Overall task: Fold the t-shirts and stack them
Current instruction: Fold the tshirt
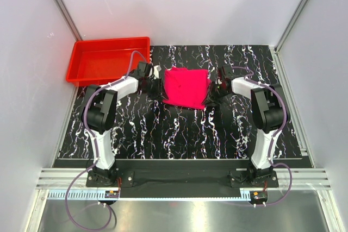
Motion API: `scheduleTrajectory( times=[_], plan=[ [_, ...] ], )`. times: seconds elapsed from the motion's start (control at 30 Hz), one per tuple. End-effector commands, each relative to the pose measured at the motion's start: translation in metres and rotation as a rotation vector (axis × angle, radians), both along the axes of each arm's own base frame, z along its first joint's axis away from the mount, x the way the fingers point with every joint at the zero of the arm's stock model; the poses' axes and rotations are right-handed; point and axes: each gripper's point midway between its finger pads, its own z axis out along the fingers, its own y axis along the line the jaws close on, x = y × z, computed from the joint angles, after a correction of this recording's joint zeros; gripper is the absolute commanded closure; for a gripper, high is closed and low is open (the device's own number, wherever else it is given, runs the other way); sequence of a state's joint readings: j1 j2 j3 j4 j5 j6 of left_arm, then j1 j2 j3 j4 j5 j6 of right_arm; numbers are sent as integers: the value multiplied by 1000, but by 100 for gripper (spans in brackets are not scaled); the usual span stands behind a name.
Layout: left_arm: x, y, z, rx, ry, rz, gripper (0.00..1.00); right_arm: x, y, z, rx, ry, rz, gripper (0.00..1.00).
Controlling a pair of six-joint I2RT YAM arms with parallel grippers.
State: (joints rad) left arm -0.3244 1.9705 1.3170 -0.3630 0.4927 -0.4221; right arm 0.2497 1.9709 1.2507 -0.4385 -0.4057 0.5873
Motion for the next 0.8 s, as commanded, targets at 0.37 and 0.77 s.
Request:
scheduleTrajectory(
  times=[0.37,0.77],
  plan=[
    [-98,-31,15,-116,75,-57,100,-87,-3,12,50,87,63,100],
    [-205,-6,52,-53,62,54,30,-202,-23,57,51,117,106,48]
  ],
)
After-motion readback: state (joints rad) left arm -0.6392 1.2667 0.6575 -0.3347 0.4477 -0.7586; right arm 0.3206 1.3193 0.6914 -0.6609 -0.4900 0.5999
